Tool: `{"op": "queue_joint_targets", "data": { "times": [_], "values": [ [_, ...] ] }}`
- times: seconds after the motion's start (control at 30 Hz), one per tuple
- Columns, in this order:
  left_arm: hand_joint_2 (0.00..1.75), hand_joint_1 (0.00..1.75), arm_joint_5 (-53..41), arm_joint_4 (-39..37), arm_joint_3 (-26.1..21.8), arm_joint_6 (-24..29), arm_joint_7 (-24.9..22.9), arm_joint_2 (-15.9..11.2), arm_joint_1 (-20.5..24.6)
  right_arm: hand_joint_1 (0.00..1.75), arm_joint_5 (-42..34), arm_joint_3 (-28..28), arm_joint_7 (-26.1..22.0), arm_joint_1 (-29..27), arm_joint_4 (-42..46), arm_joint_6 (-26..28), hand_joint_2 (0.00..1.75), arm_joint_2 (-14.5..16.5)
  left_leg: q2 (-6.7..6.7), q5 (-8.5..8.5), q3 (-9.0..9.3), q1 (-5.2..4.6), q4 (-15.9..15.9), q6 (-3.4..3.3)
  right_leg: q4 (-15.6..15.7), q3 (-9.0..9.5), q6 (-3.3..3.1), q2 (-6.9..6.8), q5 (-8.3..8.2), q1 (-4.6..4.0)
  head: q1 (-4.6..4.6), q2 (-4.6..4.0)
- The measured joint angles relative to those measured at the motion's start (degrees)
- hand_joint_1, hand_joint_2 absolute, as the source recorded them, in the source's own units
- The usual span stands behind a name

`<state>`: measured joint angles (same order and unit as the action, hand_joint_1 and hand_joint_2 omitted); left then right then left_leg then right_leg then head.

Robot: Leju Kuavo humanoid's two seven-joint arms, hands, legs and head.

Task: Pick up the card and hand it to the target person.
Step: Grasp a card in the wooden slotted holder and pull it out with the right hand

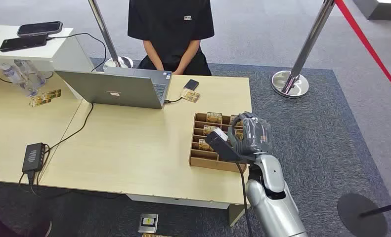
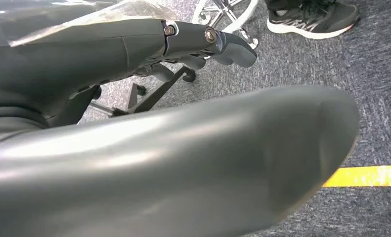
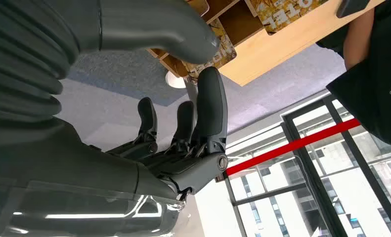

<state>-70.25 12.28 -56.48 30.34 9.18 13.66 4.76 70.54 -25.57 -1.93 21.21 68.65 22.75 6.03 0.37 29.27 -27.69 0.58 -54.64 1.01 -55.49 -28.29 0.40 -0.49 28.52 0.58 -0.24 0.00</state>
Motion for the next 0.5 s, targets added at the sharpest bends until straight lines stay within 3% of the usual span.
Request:
{"op": "queue_joint_targets", "data": {
  "times": [0.5],
  "values": [
    [0.00, 0.00, -0.4, 0.0, 0.0, 0.2, 0.0, 0.2, 0.0, 1.27, 2.4, 0.1, 2.1, 0.7, -2.6, 0.1, 1.75, 0.5, 0.00, 0.00, 0.00, 0.00, 0.0, 0.00, 0.0, -0.01, 0.00, 0.00, 0.00, 0.00, -0.01, 0.00]
  ]
}}
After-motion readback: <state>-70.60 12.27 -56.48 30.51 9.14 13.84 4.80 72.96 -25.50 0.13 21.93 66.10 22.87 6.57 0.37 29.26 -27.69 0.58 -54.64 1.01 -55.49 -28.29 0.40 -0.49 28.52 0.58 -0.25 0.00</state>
